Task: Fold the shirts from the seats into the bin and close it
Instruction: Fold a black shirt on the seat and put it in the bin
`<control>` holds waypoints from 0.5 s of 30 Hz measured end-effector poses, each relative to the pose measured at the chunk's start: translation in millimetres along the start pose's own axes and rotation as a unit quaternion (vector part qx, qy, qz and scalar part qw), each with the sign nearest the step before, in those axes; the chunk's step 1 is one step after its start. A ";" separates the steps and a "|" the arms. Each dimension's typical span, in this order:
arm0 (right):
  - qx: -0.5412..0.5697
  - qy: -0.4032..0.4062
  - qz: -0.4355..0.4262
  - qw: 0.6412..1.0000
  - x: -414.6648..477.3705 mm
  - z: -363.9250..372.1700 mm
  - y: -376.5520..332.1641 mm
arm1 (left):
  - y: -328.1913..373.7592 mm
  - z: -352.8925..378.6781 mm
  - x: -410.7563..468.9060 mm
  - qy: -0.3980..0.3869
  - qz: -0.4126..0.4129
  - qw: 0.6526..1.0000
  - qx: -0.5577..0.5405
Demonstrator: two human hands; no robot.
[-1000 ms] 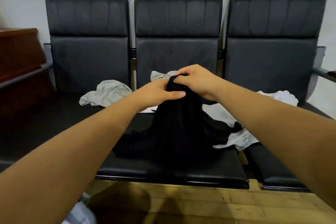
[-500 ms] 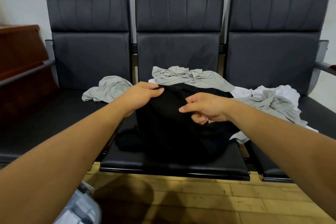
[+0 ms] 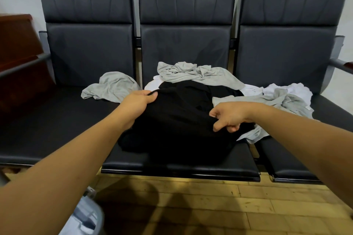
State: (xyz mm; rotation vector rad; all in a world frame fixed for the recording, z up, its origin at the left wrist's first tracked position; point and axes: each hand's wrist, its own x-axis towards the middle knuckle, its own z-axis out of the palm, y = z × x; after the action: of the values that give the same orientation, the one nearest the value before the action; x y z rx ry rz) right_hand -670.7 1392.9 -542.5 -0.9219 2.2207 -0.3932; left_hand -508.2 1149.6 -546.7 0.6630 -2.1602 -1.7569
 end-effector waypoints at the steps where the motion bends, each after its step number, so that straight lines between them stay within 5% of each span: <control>1: -0.030 0.020 0.018 0.999 3.4 -1.2 3.3 | -6.4 -0.9 -0.4 0.001 -0.005 1.000 0.001; 8: -0.220 0.070 0.110 0.967 21.0 -21.7 -21.6 | -50.0 -12.0 -5.2 0.018 -0.055 0.998 -0.015; 15: -0.235 0.322 -0.067 0.915 76.5 -49.5 -85.9 | -76.0 -25.2 -2.3 0.098 -0.167 0.977 -0.089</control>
State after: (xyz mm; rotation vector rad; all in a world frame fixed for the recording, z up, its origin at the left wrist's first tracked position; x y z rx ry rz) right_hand -701.0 1278.9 -500.7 -1.3485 2.9455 -0.2435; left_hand -480.7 1117.6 -614.8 1.1510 -1.8159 -1.9237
